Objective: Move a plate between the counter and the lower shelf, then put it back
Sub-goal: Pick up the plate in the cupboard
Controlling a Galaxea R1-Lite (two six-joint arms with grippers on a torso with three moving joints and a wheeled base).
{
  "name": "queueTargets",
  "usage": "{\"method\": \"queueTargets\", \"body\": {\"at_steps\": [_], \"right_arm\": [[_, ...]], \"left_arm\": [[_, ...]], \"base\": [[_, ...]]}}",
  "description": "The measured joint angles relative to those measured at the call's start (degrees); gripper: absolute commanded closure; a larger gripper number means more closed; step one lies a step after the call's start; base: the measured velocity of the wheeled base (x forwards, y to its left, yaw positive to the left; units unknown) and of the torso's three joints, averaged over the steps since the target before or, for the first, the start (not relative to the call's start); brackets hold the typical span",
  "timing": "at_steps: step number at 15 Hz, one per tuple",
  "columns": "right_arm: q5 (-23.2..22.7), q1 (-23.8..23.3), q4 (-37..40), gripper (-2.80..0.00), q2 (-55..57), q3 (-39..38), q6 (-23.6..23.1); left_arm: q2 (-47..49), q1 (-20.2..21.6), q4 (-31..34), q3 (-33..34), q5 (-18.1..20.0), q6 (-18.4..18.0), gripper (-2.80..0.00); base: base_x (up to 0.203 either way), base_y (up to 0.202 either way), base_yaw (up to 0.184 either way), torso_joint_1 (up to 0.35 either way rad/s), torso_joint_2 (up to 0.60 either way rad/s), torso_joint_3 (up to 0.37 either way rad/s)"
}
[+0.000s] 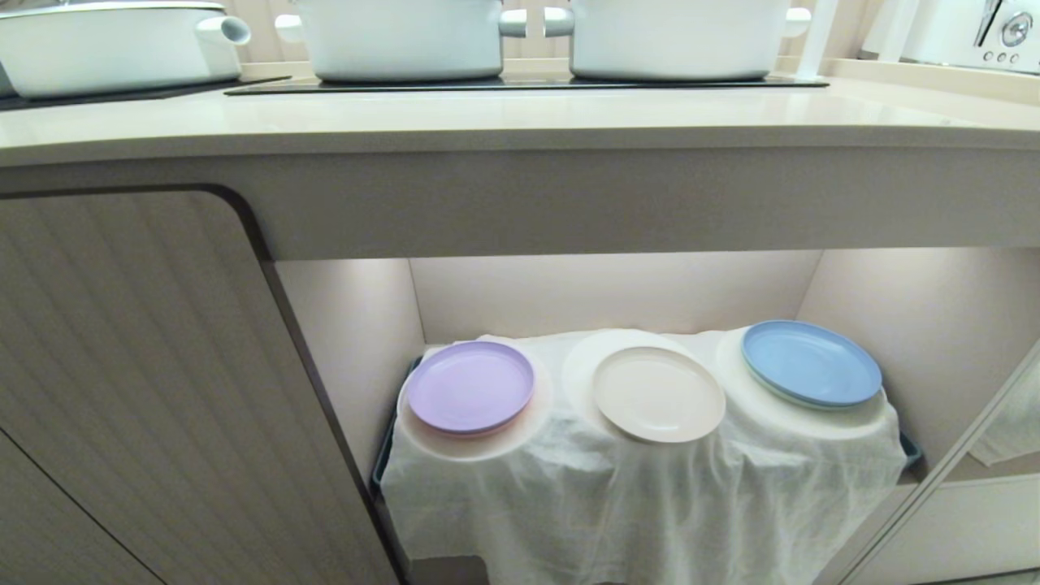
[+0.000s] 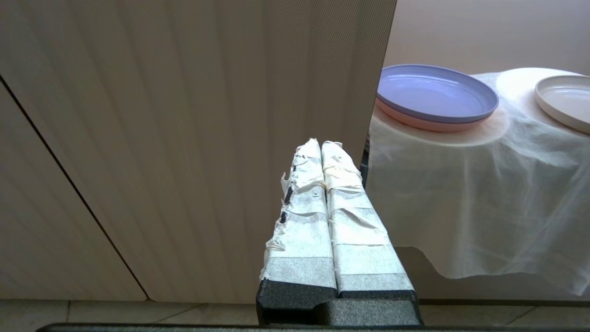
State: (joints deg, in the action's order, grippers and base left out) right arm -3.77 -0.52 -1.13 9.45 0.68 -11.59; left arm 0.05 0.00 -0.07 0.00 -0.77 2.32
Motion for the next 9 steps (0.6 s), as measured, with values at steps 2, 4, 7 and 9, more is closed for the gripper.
{"method": "queueTargets", "body": {"at_steps": [2, 4, 7, 9], "right_arm": [[0.0, 0.0, 2.4, 0.0, -4.5, -0.2, 0.4], [0.2, 0.1, 1.4, 0.0, -7.3, -0.4, 2.5], [0.2, 0.2, 1.1, 0.0, -9.0, -0.6, 3.8], [0.3, 0.2, 1.2, 0.0, -9.4, -0.7, 4.7]], "left_arm": [[0.0, 0.0, 0.0, 0.0, 0.0, 0.0, 0.0], [0.0, 0.0, 0.0, 0.0, 0.0, 0.0, 0.0], [0.0, 0.0, 0.0, 0.0, 0.0, 0.0, 0.0], [0.0, 0.0, 0.0, 0.0, 0.0, 0.0, 0.0]], "base": [[0.0, 0.0, 0.0, 0.0, 0.0, 0.0], [0.0, 0.0, 0.0, 0.0, 0.0, 0.0], [0.0, 0.0, 0.0, 0.0, 0.0, 0.0], [0.0, 0.0, 0.0, 0.0, 0.0, 0.0]]}}
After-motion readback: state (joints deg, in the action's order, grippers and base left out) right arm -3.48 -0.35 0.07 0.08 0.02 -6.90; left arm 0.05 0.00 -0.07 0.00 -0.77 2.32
